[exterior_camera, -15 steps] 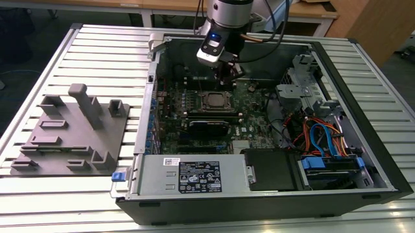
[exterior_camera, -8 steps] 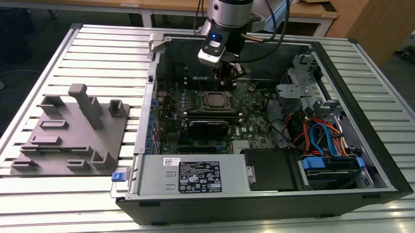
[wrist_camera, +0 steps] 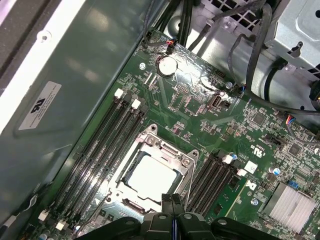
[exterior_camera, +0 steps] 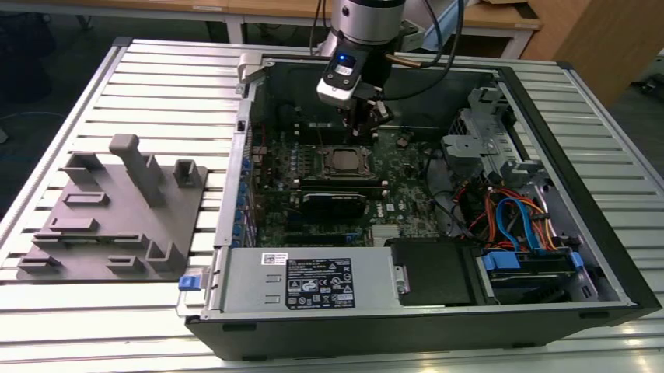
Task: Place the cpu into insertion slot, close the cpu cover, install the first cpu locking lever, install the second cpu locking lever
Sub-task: 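Install the first cpu locking lever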
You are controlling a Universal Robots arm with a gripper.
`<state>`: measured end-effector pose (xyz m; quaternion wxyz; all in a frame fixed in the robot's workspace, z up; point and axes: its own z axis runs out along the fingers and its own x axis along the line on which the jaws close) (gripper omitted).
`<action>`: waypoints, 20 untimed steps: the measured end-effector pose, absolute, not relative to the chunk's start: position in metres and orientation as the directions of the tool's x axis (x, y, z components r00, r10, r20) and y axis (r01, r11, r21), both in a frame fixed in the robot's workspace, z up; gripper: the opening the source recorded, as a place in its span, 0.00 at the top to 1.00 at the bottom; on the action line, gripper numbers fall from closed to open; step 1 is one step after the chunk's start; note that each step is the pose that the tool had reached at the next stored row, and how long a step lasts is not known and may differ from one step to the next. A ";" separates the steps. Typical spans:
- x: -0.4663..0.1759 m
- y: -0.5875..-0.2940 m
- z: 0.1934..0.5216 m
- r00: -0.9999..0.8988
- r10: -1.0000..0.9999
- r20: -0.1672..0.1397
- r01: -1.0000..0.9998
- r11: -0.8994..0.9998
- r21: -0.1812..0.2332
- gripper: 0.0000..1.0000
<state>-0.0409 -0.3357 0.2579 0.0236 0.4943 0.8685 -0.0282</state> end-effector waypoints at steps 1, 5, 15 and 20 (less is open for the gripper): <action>-0.041 -0.336 0.258 -0.511 0.857 -0.069 0.860 0.510 -0.026 0.90; -0.041 -0.336 0.258 -0.517 0.853 -0.069 0.856 0.516 -0.026 0.90; -0.041 -0.336 0.258 -0.605 0.793 -0.069 0.796 0.605 -0.026 0.90; -0.041 -0.336 0.258 -0.675 0.735 -0.069 0.737 0.675 -0.026 0.90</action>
